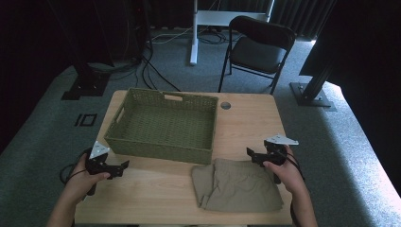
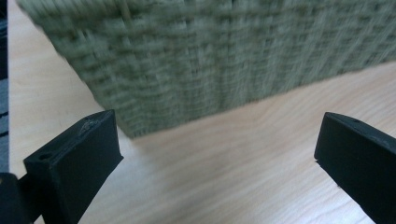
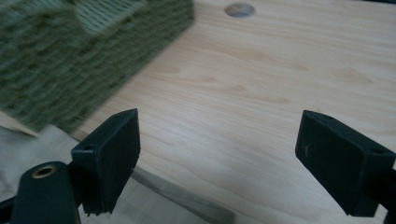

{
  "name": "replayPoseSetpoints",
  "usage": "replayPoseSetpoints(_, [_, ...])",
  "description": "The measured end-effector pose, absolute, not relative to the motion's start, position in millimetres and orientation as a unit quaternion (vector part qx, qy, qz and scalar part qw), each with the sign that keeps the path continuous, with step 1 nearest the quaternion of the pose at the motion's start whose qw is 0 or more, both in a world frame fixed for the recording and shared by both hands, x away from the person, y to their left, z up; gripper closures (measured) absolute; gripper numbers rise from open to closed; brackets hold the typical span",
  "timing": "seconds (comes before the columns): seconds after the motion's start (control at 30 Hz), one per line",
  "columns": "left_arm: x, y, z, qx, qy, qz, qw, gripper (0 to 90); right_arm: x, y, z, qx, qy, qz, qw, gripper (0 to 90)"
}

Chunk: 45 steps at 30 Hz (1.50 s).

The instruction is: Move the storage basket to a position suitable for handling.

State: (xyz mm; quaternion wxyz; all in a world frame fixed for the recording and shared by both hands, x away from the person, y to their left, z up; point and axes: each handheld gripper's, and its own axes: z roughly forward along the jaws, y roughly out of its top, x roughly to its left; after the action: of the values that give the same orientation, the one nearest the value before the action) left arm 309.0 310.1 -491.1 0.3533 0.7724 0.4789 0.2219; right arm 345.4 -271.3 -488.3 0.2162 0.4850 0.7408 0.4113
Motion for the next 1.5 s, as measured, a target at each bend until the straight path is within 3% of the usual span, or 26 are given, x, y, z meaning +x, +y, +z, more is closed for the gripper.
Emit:
replayPoseSetpoints(0.5, [336.9, 327.6, -445.2, 0.745, 0.484, 0.25, 0.386, 1.1, 348.2, -235.5, -466.3, 0.451, 0.748, 0.441, 0.206, 13.8])
replayPoseSetpoints(0.77, [355.5, 341.7, -445.0, 0.722, 0.512, 0.254, 0.39, 1.2, 350.2, -222.0, -457.8, 0.44, 0.747, 0.455, 0.204, 13.8])
replayPoseSetpoints(0.97, [371.0, 347.7, -450.7, 0.705, 0.53, 0.253, 0.397, 8.0, 352.9, -205.0, -452.5, 0.424, 0.753, 0.459, 0.207, 14.9])
replayPoseSetpoints(1.03, [375.3, 348.8, -452.6, 0.702, 0.533, 0.266, 0.391, 17.2, 354.4, -198.0, -451.5, 0.419, 0.755, 0.46, 0.206, 15.3])
replayPoseSetpoints(1.17, [381.3, 349.0, -460.7, 0.713, 0.529, 0.275, 0.37, 25.8, 358.5, -184.1, -452.1, 0.408, 0.758, 0.468, 0.2, 19.9])
replayPoseSetpoints(1.3, [385.3, 346.3, -469.0, 0.713, 0.531, 0.257, 0.38, 40.3, 363.7, -169.4, -456.0, 0.404, 0.763, 0.466, 0.194, 24.5])
replayPoseSetpoints(1.5, [388.8, 339.0, -472.5, 0.711, 0.532, 0.255, 0.381, 63.2, 368.8, -158.7, -460.8, 0.41, 0.76, 0.465, 0.194, 39.2])
